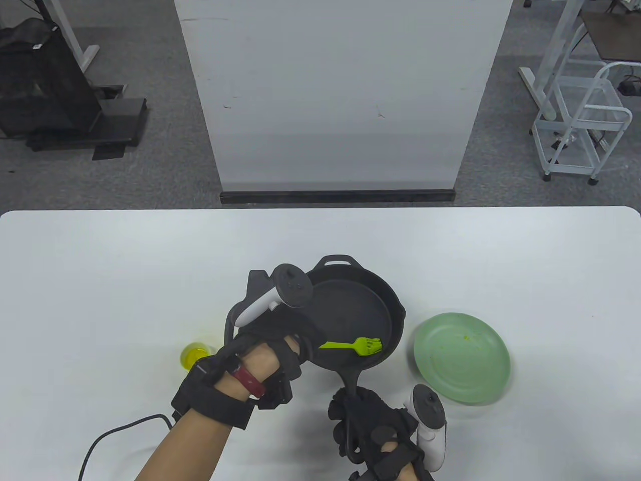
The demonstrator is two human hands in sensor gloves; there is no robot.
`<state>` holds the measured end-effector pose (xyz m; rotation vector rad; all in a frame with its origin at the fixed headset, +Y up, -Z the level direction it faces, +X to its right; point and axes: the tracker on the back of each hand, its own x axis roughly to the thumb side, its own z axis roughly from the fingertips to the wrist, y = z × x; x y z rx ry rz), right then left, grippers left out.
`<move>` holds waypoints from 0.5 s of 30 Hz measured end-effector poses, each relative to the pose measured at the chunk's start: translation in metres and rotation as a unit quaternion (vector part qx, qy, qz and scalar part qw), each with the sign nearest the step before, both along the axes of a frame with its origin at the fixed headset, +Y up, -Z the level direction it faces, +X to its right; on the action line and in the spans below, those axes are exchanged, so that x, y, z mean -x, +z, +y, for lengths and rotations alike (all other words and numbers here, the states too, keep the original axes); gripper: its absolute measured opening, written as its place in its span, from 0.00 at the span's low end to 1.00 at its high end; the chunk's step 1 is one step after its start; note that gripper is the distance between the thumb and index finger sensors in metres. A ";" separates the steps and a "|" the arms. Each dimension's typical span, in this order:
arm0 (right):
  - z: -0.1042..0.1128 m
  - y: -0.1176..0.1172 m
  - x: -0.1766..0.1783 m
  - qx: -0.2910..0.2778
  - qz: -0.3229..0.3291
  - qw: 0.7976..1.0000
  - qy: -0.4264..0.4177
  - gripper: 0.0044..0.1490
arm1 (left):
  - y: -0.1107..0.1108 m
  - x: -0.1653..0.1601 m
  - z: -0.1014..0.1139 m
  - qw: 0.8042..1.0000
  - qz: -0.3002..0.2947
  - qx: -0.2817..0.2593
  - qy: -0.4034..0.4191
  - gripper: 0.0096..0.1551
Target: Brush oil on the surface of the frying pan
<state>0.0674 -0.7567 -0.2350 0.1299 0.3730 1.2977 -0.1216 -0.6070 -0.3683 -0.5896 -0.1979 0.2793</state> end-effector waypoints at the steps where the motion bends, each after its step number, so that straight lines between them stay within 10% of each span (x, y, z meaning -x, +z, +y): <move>1: 0.000 0.000 0.000 0.000 0.000 1.000 0.000 0.35 | 0.000 0.003 0.001 1.000 0.001 0.001 -0.004 0.25; 15: -0.001 -0.001 -0.004 0.004 -0.016 1.000 0.000 0.35 | -0.001 0.044 0.013 0.998 0.020 0.019 -0.048 0.25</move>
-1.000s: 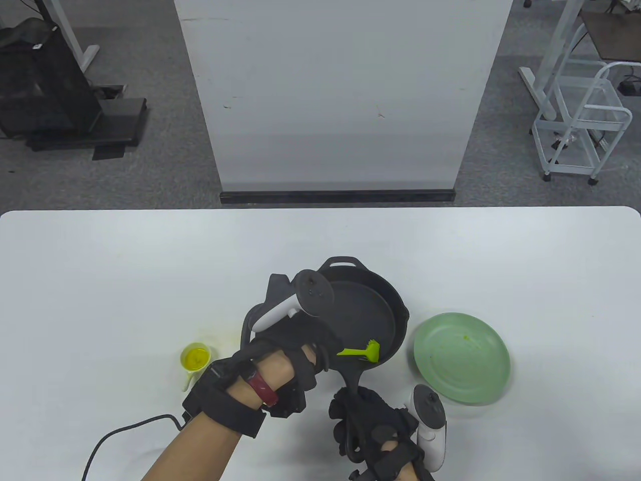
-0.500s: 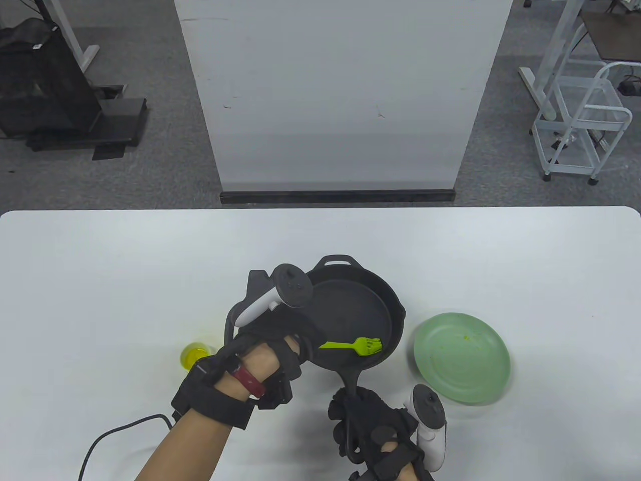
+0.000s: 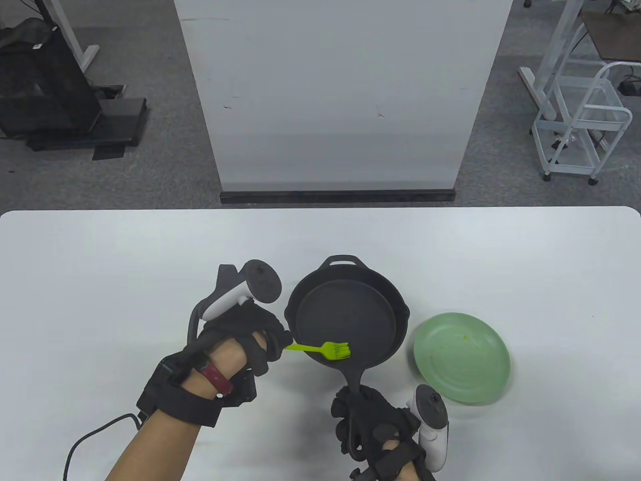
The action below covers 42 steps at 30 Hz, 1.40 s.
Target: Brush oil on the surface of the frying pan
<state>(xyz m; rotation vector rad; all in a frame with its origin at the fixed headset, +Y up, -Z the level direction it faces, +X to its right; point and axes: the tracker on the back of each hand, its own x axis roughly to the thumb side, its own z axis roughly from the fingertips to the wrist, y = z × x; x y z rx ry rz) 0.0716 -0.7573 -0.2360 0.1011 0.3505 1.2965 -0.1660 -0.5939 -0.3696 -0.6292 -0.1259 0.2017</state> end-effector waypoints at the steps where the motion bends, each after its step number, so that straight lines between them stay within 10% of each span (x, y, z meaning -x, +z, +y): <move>1: 0.000 0.000 -0.001 -0.001 -0.002 1.000 0.001 0.35 | 0.001 0.003 0.001 1.000 0.002 0.001 0.001 0.25; 17: 0.000 -0.001 -0.003 -0.002 -0.009 1.000 0.004 0.35 | 0.026 0.039 -0.026 0.983 0.013 0.015 0.181 0.24; 42: -0.002 -0.001 -0.002 -0.021 -0.011 1.000 0.019 0.35 | 0.065 0.086 -0.102 0.827 0.220 -0.090 0.510 0.26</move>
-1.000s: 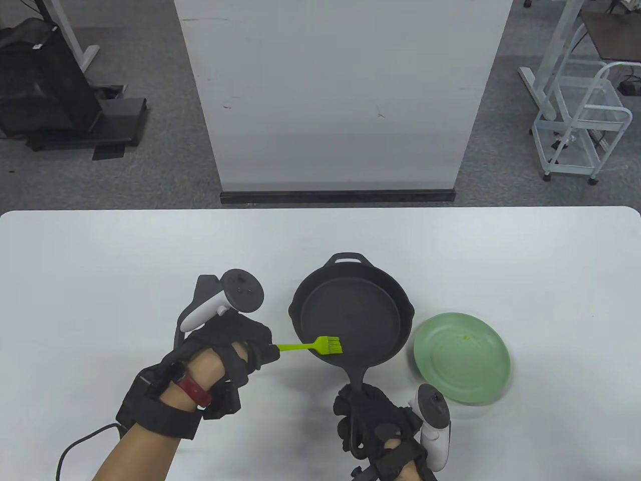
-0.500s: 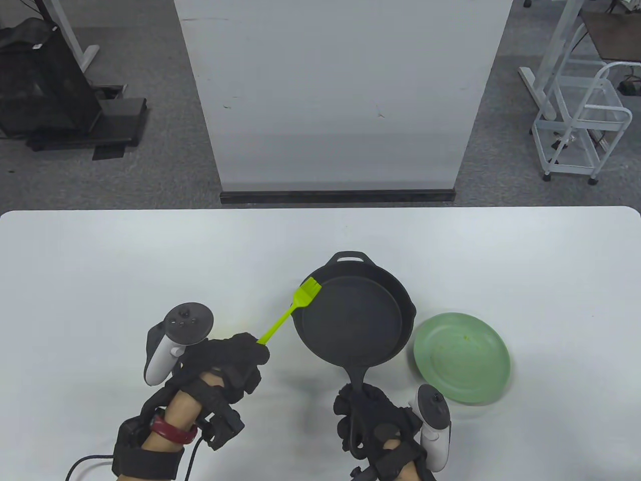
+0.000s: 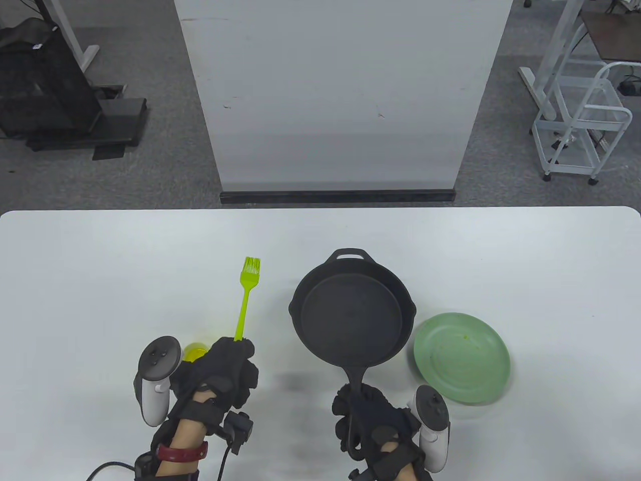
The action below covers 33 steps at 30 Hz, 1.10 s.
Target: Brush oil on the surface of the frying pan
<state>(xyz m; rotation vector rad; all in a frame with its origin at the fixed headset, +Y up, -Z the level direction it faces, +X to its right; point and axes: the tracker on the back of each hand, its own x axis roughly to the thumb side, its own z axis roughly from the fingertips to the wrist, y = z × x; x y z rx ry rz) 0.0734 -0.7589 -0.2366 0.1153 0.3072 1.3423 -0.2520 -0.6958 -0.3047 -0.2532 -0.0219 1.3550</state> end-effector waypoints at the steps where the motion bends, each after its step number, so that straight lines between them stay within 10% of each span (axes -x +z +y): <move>1: 0.000 0.000 0.000 0.000 -0.001 1.000 0.000 0.35 | 0.000 -0.001 -0.004 1.000 -0.002 0.003 0.009 0.26; 15: 0.001 -0.002 0.007 -0.001 0.001 1.000 0.026 0.35 | 0.010 0.013 -0.024 0.998 0.013 0.007 0.058 0.26; 33: 0.005 -0.062 0.037 0.058 -0.001 0.995 0.080 0.34 | 0.011 0.016 -0.025 0.998 0.005 -0.001 0.060 0.26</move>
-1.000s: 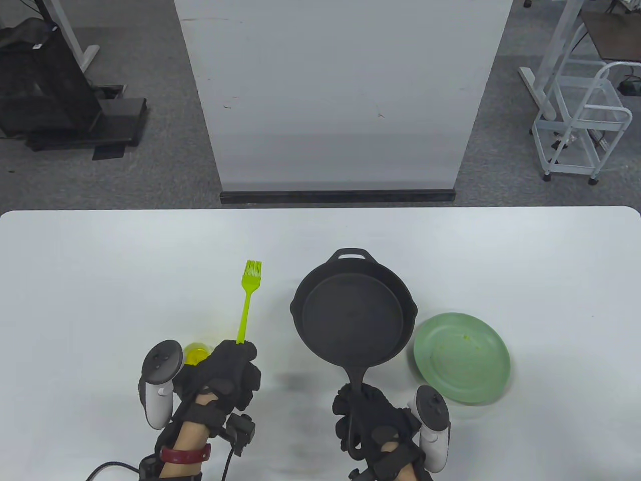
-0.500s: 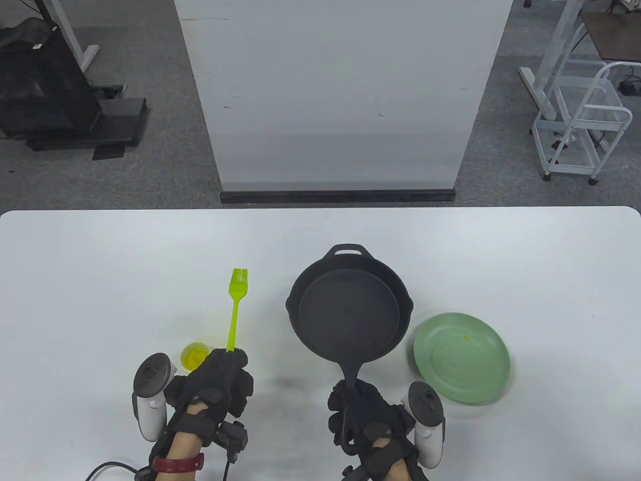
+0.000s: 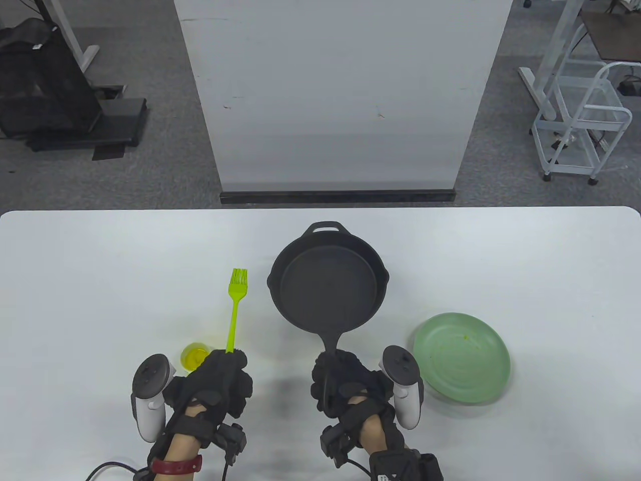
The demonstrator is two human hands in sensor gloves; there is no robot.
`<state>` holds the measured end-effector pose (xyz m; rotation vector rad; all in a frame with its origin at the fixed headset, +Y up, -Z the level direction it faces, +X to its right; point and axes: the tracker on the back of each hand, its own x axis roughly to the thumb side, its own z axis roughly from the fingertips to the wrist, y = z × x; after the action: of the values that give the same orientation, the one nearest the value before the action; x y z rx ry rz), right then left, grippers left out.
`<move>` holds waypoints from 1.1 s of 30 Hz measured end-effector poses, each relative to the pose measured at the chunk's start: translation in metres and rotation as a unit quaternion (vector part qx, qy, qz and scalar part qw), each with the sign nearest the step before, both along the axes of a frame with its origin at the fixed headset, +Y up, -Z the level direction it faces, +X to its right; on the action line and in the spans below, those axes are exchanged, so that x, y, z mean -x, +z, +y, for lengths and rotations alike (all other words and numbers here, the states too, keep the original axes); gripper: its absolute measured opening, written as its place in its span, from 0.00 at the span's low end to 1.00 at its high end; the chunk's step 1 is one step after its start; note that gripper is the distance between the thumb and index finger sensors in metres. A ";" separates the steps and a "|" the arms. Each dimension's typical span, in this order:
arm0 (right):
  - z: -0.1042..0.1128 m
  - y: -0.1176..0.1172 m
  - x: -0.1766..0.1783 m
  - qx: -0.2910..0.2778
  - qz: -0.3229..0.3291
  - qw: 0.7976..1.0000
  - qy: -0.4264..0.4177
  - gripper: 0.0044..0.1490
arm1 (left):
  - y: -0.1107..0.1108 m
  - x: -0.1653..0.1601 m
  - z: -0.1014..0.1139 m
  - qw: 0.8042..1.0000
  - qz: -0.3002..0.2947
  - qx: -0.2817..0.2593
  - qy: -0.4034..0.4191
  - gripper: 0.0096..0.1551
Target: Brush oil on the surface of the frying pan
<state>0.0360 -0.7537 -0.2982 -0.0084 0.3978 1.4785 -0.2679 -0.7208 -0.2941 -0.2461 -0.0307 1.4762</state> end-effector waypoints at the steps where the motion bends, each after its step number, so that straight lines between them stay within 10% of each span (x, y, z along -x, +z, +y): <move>1: -0.002 -0.002 0.002 0.004 0.000 1.000 0.001 0.34 | 0.000 0.000 0.000 1.000 -0.001 0.001 0.001 0.26; 33: -0.030 -0.013 0.021 0.086 -0.004 0.995 0.042 0.34 | -0.001 0.000 -0.003 1.000 -0.010 0.013 0.005 0.26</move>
<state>0.0153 -0.7834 -0.3107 -0.1700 0.5226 1.5229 -0.2681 -0.7233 -0.2953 -0.2821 -0.0278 1.4848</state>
